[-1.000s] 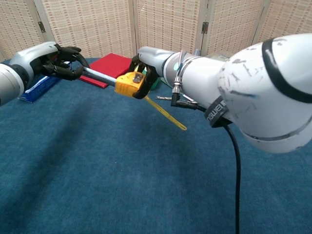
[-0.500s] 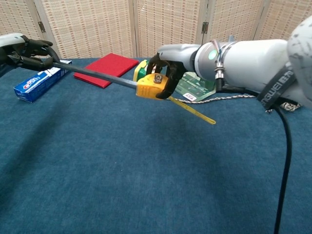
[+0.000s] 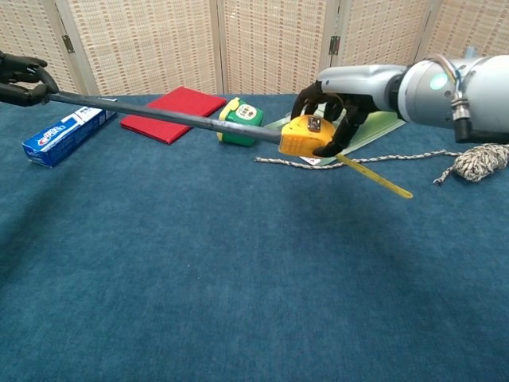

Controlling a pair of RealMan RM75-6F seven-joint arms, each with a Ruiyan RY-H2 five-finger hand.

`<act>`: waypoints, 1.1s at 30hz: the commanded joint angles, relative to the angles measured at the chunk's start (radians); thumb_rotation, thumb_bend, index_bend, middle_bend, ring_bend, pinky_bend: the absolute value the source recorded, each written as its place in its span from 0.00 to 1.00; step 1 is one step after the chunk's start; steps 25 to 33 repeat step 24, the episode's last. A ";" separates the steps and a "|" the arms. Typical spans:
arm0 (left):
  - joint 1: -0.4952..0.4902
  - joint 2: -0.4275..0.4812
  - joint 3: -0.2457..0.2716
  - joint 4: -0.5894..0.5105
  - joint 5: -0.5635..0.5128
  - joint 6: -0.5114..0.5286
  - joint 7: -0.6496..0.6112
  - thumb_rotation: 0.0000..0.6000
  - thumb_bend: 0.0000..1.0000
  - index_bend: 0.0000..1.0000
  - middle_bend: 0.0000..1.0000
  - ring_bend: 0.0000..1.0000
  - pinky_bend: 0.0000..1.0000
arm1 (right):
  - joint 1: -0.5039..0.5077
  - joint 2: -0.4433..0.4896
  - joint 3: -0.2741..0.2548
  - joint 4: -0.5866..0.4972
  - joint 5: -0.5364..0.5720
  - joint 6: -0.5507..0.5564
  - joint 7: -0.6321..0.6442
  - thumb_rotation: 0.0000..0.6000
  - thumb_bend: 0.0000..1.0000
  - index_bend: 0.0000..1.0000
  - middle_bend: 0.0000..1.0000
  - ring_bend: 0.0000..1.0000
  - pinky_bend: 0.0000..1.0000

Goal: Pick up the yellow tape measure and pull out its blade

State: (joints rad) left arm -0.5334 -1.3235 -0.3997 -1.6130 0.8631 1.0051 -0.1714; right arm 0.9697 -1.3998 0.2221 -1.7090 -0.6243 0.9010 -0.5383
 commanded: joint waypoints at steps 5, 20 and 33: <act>-0.004 0.031 0.006 0.012 -0.026 -0.027 0.013 1.00 0.63 0.62 0.03 0.00 0.00 | -0.050 0.059 -0.053 -0.005 -0.098 -0.015 0.059 1.00 0.36 0.51 0.51 0.44 0.20; -0.021 0.050 0.005 0.030 -0.086 -0.064 0.014 1.00 0.63 0.62 0.03 0.00 0.00 | -0.098 0.124 -0.082 0.002 -0.184 -0.043 0.162 1.00 0.36 0.51 0.51 0.44 0.19; -0.024 0.051 0.009 0.037 -0.087 -0.069 0.014 1.00 0.63 0.62 0.03 0.00 0.00 | -0.105 0.132 -0.086 -0.001 -0.196 -0.039 0.171 1.00 0.36 0.51 0.51 0.44 0.19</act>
